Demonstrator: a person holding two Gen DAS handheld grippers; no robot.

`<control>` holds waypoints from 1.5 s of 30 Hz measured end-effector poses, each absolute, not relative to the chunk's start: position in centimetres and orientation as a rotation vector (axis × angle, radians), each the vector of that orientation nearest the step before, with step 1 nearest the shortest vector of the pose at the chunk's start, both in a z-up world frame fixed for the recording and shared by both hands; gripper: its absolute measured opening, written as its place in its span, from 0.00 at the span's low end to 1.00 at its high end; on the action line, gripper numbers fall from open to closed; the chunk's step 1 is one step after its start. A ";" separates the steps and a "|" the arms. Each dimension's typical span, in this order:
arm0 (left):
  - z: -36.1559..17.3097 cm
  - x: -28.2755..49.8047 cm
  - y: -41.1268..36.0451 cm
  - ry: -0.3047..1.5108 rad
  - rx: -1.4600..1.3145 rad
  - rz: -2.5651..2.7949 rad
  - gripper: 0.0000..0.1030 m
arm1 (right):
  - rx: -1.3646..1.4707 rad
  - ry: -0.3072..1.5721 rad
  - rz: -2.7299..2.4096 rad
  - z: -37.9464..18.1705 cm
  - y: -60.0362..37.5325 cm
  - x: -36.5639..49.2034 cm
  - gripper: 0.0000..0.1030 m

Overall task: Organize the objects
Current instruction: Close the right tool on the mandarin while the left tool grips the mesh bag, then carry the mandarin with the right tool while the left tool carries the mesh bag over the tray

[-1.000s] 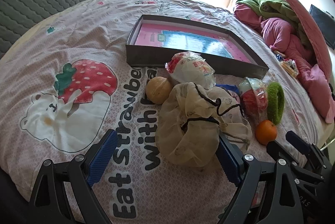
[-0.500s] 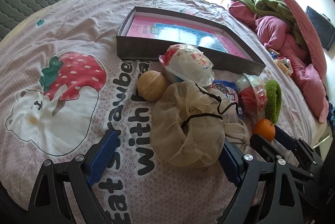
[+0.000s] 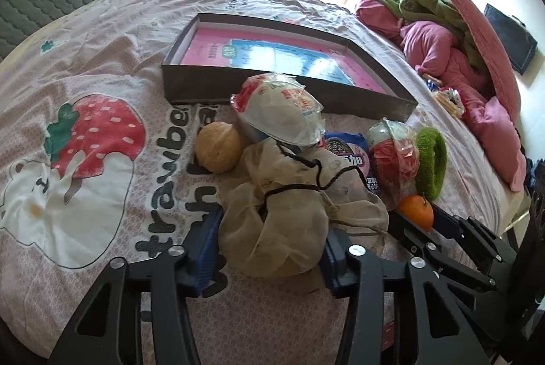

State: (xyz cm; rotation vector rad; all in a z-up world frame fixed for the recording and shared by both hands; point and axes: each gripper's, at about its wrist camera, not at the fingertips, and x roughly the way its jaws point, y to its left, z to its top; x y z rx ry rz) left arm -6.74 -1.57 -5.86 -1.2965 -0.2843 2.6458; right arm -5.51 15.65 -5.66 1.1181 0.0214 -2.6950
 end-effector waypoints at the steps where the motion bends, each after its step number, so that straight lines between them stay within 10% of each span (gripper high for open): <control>1: -5.9 -6.8 -1.5 -0.283 -1.297 2.640 0.45 | 1.116 0.021 -2.696 -5.6 15.7 -5.5 0.39; 14: -5.6 -6.0 -2.0 -0.338 -1.227 2.591 0.21 | 1.077 0.016 -2.684 -5.1 16.2 -4.5 0.38; 45: -0.9 -3.2 -2.4 -0.256 -1.031 2.716 0.20 | 0.852 0.072 -2.752 -1.1 16.4 -2.9 0.38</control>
